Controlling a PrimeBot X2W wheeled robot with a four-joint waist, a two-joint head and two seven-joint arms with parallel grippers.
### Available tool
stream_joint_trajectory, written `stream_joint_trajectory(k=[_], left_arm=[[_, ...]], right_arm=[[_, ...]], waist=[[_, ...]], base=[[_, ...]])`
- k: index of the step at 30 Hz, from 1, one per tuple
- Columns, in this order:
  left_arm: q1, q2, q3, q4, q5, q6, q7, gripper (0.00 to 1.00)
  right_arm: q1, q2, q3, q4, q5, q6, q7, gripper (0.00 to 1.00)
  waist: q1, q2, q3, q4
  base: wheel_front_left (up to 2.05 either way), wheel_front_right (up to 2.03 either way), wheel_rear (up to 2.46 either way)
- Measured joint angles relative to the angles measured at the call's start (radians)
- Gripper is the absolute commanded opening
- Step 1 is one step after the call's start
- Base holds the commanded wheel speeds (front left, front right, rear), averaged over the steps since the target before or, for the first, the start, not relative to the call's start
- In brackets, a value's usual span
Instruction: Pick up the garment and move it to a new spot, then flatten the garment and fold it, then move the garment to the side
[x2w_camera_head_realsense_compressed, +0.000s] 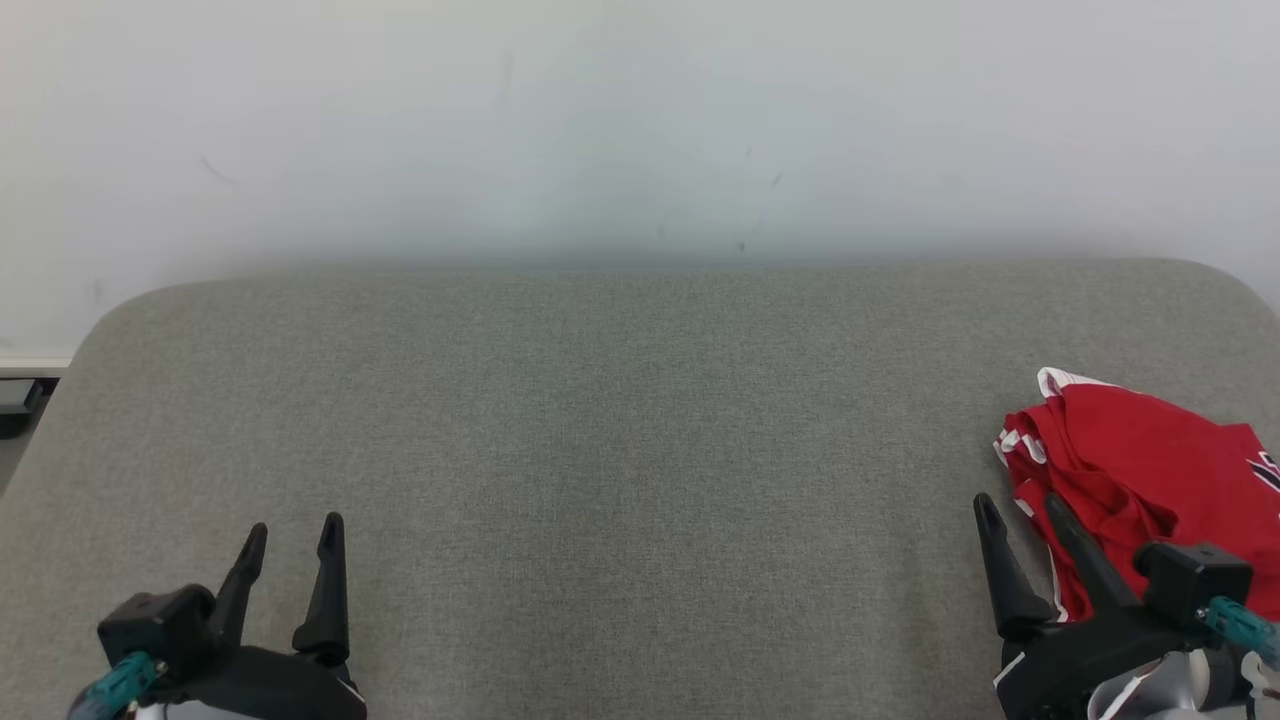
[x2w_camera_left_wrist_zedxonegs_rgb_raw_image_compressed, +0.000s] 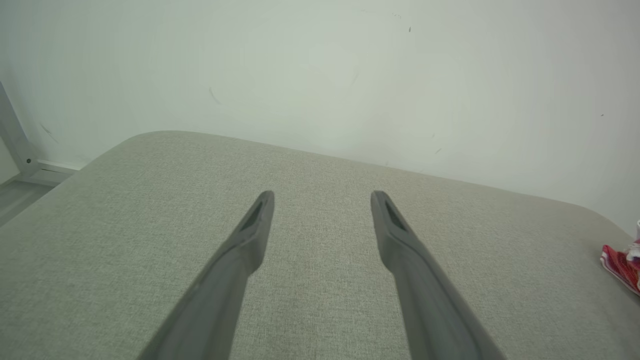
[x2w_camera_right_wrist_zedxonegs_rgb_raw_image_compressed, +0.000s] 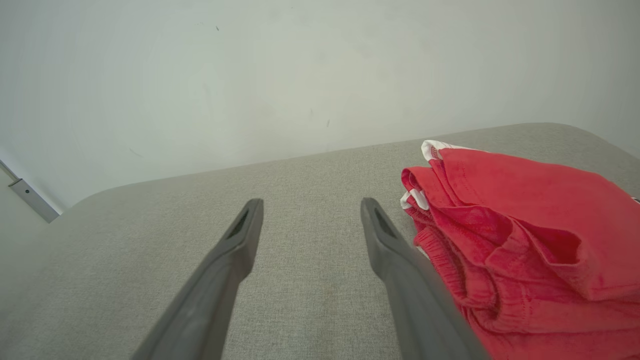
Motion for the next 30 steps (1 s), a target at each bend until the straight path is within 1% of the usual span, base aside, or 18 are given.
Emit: stream_joint_trajectory(k=[1, 6, 9, 17, 22, 24, 30], left_arm=[[0.000, -0.002, -0.002, 0.003, 0.000, 0.000, 0.000, 0.00], [0.040, -0.033, -0.013, 0.044, 0.000, 0.000, 0.004, 0.00], [0.043, -0.040, -0.003, 0.050, -0.011, -0.001, 0.012, 0.00], [0.042, -0.048, 0.030, 0.057, -0.111, -0.026, 0.031, 0.00], [0.041, -0.063, 0.053, 0.059, -0.170, -0.036, 0.047, 0.00], [0.041, -0.067, 0.060, 0.060, -0.189, -0.039, 0.050, 0.00], [0.041, -0.076, 0.086, 0.064, -0.257, -0.054, 0.065, 0.00]], right_arm=[[0.002, 0.001, 0.000, 0.004, 0.000, 0.000, 0.002, 0.00], [0.044, 0.021, 0.010, 0.052, 0.001, 0.000, 0.003, 0.00], [0.044, 0.024, 0.005, 0.059, 0.014, 0.000, 0.011, 0.00], [0.042, 0.032, -0.016, 0.065, 0.109, 0.009, 0.026, 0.00], [0.040, 0.037, -0.028, 0.070, 0.165, 0.010, 0.037, 0.00], [0.038, 0.039, -0.033, 0.072, 0.190, 0.018, 0.038, 0.00], [0.021, 0.049, -0.046, 0.081, 0.260, 0.022, 0.050, 0.00]], waist=[[0.0000, 0.0000, 0.000, 0.001], [0.0000, 0.0000, 0.000, 0.001], [0.0000, 0.0000, 0.000, 0.000], [0.0001, 0.0000, 0.003, -0.002], [0.0001, 0.0000, 0.004, -0.004], [0.0001, 0.0000, 0.004, -0.005], [0.0001, 0.0000, 0.006, -0.007]], base=[[0.00, 0.00, 0.00], [0.00, 0.00, 0.00], [0.00, 0.00, 0.00], [0.00, 0.00, 0.00], [0.00, 0.00, 0.00], [0.00, 0.00, 0.00], [0.00, 0.00, 0.00]])
